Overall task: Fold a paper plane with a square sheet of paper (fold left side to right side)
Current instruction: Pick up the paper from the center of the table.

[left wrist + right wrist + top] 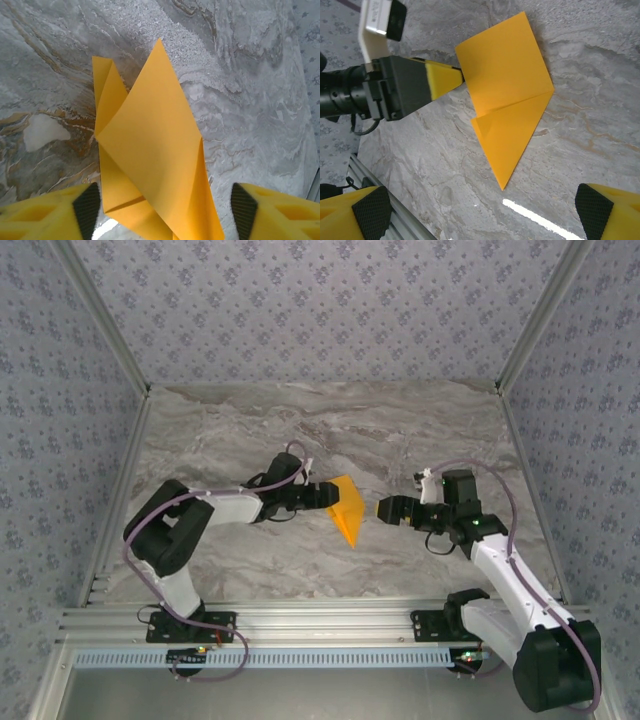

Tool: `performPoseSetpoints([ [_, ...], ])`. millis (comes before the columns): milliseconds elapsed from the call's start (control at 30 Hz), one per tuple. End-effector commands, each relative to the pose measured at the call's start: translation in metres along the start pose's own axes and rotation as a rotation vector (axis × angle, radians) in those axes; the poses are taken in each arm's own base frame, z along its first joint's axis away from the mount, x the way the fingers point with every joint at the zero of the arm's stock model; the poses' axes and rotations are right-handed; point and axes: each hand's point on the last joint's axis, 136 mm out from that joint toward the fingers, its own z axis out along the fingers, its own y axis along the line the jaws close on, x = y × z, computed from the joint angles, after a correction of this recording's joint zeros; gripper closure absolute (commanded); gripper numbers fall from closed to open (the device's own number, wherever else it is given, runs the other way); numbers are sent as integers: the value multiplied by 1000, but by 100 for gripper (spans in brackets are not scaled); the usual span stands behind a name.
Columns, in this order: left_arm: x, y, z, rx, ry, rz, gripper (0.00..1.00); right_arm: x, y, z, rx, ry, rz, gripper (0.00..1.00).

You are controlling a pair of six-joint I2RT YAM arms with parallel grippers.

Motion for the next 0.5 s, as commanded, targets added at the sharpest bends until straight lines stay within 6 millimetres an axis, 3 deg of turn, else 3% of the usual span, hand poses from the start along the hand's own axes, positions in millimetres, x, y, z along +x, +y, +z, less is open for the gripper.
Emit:
performPoseSetpoints([
  [0,-8,-18,10,71,-2,15,38,-1,8,-1,-57,-10,6,0],
  [267,-10,-15,14,71,-12,9,78,1,2,8,-79,-46,17,0],
  [467,-11,-19,-9,122,-55,25,100,-1,-5,18,-75,-135,-72,0],
])
